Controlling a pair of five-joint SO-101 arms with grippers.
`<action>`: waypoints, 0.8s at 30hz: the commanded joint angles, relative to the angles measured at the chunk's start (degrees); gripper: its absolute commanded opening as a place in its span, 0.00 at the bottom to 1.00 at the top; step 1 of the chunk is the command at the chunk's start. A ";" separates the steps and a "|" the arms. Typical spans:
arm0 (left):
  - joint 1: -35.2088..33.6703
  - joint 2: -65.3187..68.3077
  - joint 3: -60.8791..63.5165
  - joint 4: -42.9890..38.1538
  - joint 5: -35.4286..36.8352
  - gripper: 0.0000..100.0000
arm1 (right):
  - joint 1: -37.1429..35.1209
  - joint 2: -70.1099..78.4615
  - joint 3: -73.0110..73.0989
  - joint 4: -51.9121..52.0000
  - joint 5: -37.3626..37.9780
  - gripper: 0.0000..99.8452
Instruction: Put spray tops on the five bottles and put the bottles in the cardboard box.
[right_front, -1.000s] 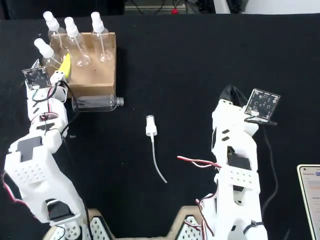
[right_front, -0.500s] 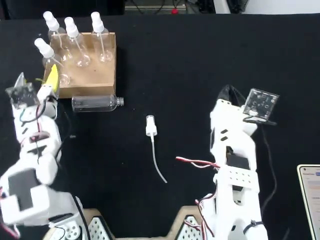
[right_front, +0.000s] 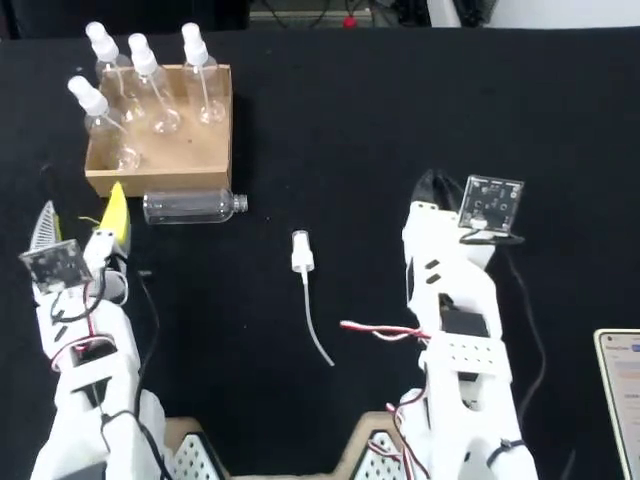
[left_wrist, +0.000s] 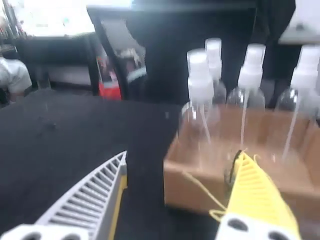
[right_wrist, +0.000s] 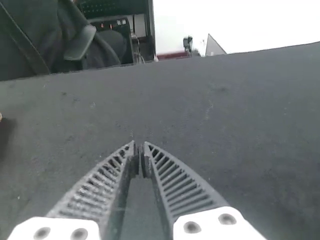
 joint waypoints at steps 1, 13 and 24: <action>0.40 -3.60 -3.21 16.97 -0.09 0.32 | -0.70 -1.27 -0.40 -1.49 0.70 0.02; 1.27 -16.35 -10.24 46.15 -12.48 0.32 | -0.79 -1.27 -0.40 -1.49 0.70 0.02; 13.14 -2.29 -47.96 89.23 -1.14 0.32 | -0.88 -1.27 -0.40 -1.49 0.70 0.02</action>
